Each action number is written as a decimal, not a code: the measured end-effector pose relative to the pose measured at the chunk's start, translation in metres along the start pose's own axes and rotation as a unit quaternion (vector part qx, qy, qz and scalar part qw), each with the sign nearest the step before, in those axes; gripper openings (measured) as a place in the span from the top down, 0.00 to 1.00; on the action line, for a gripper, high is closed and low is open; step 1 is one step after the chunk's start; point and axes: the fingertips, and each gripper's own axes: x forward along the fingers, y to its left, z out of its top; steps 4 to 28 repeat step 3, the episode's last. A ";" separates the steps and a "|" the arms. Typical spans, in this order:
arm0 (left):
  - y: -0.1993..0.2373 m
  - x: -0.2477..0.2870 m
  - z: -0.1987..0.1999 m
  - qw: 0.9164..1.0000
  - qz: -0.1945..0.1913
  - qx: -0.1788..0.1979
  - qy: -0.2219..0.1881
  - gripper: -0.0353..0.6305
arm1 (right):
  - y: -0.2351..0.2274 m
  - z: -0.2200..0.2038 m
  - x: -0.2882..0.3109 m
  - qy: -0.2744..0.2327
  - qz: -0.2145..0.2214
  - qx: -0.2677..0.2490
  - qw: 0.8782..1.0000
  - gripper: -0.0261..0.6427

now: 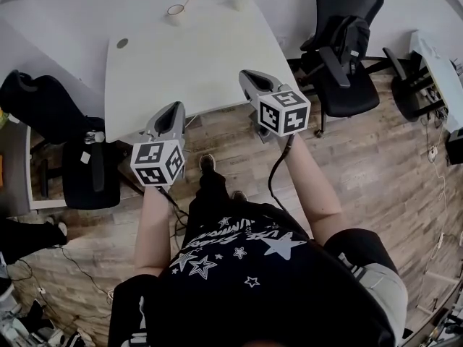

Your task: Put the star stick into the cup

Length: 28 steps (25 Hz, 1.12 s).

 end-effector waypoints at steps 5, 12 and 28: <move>-0.008 -0.005 -0.003 1.000 0.001 0.000 0.001 0.94 | 0.001 -0.003 -0.008 0.002 0.003 -0.002 1.000 0.94; -0.008 -0.005 -0.003 1.000 0.001 0.000 0.001 0.94 | 0.001 -0.003 -0.008 0.002 0.003 -0.002 1.000 0.94; -0.008 -0.005 -0.003 1.000 0.001 0.000 0.001 0.94 | 0.001 -0.003 -0.008 0.002 0.003 -0.002 1.000 0.94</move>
